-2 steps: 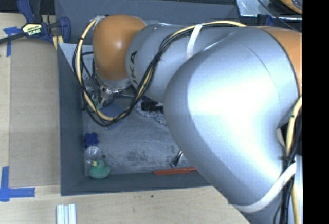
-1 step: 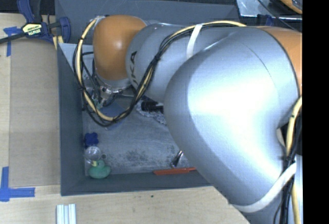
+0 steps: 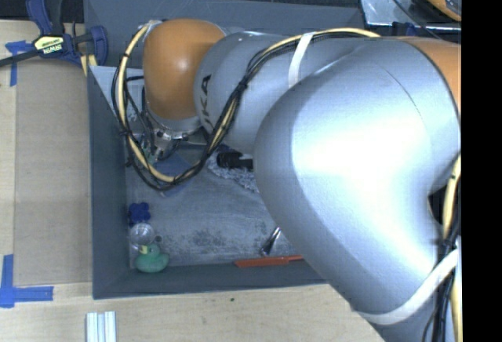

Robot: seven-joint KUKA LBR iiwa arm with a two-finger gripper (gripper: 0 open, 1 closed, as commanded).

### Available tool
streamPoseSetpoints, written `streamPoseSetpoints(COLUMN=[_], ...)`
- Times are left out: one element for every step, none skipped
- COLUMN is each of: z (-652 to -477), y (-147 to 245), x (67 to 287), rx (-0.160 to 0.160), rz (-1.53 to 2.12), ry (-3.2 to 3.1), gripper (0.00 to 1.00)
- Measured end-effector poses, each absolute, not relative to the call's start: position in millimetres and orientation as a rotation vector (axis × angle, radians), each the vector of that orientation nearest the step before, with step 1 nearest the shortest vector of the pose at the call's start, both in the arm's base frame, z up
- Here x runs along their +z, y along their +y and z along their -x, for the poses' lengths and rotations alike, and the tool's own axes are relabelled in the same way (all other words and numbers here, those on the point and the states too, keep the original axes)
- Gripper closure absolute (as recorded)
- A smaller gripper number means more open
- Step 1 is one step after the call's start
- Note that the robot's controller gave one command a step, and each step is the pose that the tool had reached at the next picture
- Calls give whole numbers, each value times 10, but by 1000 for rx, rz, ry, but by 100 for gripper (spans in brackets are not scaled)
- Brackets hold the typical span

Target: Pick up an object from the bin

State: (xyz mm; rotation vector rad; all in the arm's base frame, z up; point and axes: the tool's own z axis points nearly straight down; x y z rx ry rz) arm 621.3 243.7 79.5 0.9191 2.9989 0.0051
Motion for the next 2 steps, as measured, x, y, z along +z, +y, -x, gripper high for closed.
streamPoseSetpoints(z=[-6207, -6220], y=[2428, 2429], x=[1020, 1407], rx=[2, 6], rz=[-921, -919], ry=[3001, 2998], gripper=[100, 100])
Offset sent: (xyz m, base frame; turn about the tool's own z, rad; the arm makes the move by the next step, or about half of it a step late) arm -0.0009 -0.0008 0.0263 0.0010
